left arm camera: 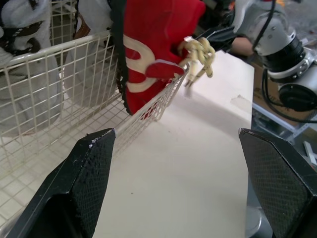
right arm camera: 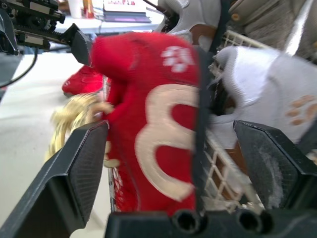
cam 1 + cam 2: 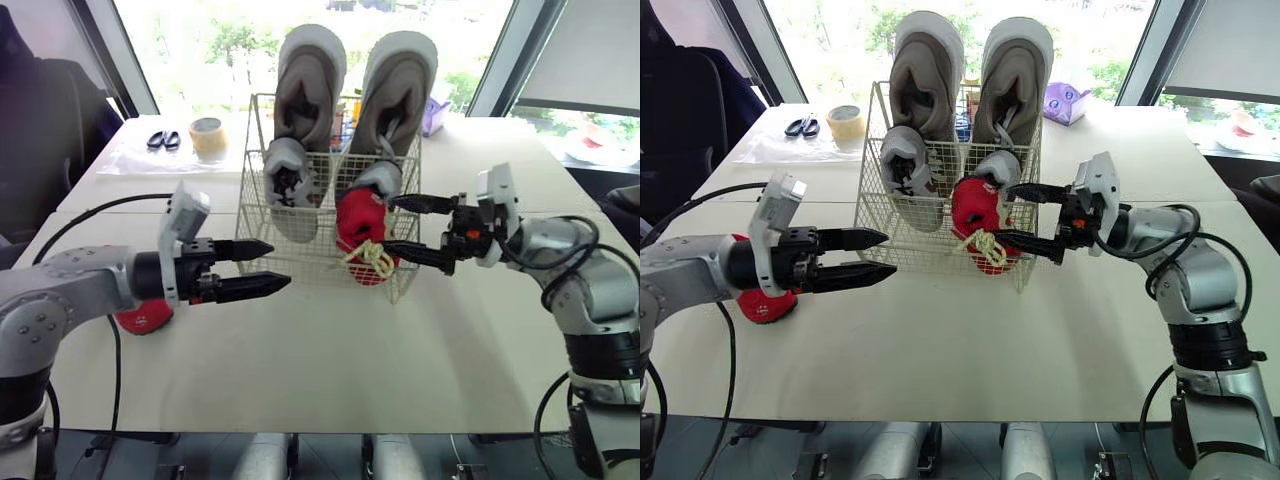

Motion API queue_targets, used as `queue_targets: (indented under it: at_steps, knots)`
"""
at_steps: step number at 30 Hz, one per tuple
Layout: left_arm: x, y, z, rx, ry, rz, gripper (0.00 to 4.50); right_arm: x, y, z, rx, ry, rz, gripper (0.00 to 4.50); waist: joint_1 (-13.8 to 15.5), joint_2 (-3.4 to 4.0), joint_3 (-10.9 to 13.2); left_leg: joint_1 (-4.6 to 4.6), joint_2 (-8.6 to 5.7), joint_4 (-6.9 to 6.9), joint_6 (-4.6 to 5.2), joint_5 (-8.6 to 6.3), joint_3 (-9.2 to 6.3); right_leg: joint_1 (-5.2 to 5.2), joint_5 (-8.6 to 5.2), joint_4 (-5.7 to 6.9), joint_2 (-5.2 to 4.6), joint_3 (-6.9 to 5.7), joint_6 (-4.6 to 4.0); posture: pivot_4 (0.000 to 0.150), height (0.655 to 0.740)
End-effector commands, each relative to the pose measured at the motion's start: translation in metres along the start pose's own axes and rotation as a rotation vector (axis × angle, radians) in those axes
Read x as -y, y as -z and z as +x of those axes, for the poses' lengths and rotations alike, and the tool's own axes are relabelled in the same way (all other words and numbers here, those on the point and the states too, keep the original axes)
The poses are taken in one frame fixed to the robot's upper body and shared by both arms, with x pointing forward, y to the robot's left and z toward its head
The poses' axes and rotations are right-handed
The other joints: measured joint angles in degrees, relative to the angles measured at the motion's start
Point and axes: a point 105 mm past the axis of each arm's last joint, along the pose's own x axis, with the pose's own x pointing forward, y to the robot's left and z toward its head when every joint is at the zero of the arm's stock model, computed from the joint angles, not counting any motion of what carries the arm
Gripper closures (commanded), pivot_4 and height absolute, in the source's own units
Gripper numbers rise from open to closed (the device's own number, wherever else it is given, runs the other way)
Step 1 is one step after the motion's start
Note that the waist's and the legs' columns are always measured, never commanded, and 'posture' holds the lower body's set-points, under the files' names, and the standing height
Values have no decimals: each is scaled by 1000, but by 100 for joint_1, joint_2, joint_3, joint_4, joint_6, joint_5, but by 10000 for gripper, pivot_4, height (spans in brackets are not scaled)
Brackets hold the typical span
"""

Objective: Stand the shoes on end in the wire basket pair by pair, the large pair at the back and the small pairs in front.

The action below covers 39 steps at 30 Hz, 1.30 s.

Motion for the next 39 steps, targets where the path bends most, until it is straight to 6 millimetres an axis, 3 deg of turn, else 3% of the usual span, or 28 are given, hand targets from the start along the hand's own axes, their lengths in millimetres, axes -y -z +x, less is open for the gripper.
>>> queue_targets:
  at_steps: [1, 8, 13, 17, 21, 25, 27, 28, 32, 33, 35, 39]
  knots:
    - [-2, -7, -6, 5, -19, 39, 4051, -7, -27, -7, 21, -9, -77, 315, -3, 0, 0, 0, 0, 0, 0, 0, 0, 0, 0, 0, 0, 0, 0, 1500, 6563]
    - [-8, -9, -8, -2, -32, 52, 4051, -2, -39, -19, 9, 48, -94, 315, 0, 0, 0, 0, 1, 0, 0, 0, 0, 1, 0, -2, -6, -1, -1, 1500, 6563]
    - [-9, -10, -7, -5, -28, 61, 4051, -3, -47, -16, 21, 37, -98, 315, -3, 0, 0, 0, 1, -1, 0, 0, 0, 0, -1, -2, -6, -1, -1, 1500, 6563]
    - [-8, -11, -9, -15, -40, 73, 4051, -19, -47, -3, -5, -33, -84, 315, -4, 0, 0, 0, 2, -2, 0, 0, 0, 0, 0, -2, -7, -1, -1, 1500, 6563]
    - [-3, -14, -10, -18, -46, 91, 4051, -52, -45, 31, 34, -100, -84, 315, -22, 0, 0, 1, 7, -5, 0, 0, -2, -2, 0, -2, -8, 0, -1, 1500, 6563]
    - [-6, -19, -19, -5, -95, 98, 4051, -64, -47, 38, 67, -113, -67, 315, 7, -1, 0, -1, 4, -3, 0, 0, -3, -2, -1, -3, -8, 0, -1, 1500, 6563]
    - [-22, -39, -45, 56, -206, 104, 4051, -64, -64, 34, 114, -130, -49, 315, 3, -4, 2, -1, 1, 2, 0, 0, -3, 2, 0, -3, -4, -2, -1, 1500, 6563]
    - [-30, -48, -56, 89, -260, 112, 2026, -63, -70, 31, 126, -139, -43, 88, -4, -4, 2, -1, 1, 3, 0, 0, -3, 0, 0, -2, 0, -2, -1, 1500, 6563]
    - [-77, -82, -109, 215, -605, 99, 2026, -60, -92, 15, 134, -219, -16, 88, 12, -4, 2, 4, 2, 0, 1, 0, -8, 3, -1, 0, 5, -12, 0, 1500, 6563]
    - [-98, -79, -127, 141, -779, 76, 2026, -63, -94, 9, 94, -275, -22, 88, 6, -5, 2, 3, 1, 0, 1, 0, -8, 5, 0, -1, 6, -15, 1, 1500, 6563]
    - [-120, -65, -153, 6, -979, -57, 2026, -65, -99, -3, 17, -377, -12, 88, -7, -7, 6, 3, -2, -1, 3, -1, -7, 5, 1, -3, 6, -18, 3, 1500, 6563]
    - [-126, -28, -178, -243, -1178, -331, 2026, -69, -104, -12, -59, -491, -20, 88, -38, -9, 5, 19, -3, -19, 11, -6, -3, 12, 8, -4, 8, -17, 34, 1500, 6563]
